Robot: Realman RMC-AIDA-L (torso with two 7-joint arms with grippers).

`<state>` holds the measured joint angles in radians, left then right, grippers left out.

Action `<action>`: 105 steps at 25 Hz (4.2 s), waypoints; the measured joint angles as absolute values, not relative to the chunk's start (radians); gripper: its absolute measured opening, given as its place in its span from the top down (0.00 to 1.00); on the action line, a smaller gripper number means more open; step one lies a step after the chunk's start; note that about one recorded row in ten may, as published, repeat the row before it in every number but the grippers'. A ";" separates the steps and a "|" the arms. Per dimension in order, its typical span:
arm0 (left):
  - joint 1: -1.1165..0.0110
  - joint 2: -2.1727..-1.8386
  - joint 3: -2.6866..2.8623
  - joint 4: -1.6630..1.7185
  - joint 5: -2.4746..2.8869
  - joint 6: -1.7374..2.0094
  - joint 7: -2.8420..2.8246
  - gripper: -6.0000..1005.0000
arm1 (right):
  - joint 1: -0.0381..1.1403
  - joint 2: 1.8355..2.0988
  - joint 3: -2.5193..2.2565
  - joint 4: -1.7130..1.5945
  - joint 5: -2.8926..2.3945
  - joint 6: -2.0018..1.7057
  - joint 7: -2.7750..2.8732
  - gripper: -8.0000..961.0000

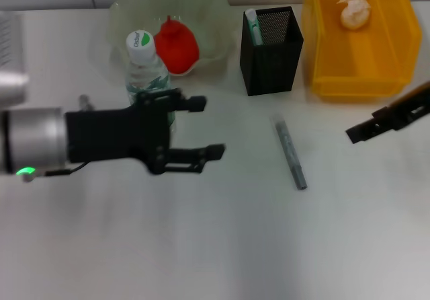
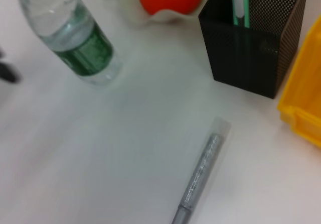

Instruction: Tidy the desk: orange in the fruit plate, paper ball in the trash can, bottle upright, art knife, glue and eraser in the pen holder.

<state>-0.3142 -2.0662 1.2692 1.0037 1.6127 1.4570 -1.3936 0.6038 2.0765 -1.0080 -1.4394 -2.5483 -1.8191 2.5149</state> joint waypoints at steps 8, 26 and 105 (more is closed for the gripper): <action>-0.306 -2.045 1.065 0.805 1.628 1.622 -1.217 0.16 | 0.851 2.080 -1.263 -1.198 -2.698 -1.701 2.776 0.26; -0.281 -2.044 1.039 0.780 1.634 1.602 -1.207 0.16 | 0.995 2.092 -1.571 -0.810 -2.651 -1.329 2.943 0.26; -0.272 -2.053 0.965 0.687 1.630 1.595 -1.170 0.16 | 0.485 2.072 -1.755 -1.211 -2.479 -0.394 2.695 0.67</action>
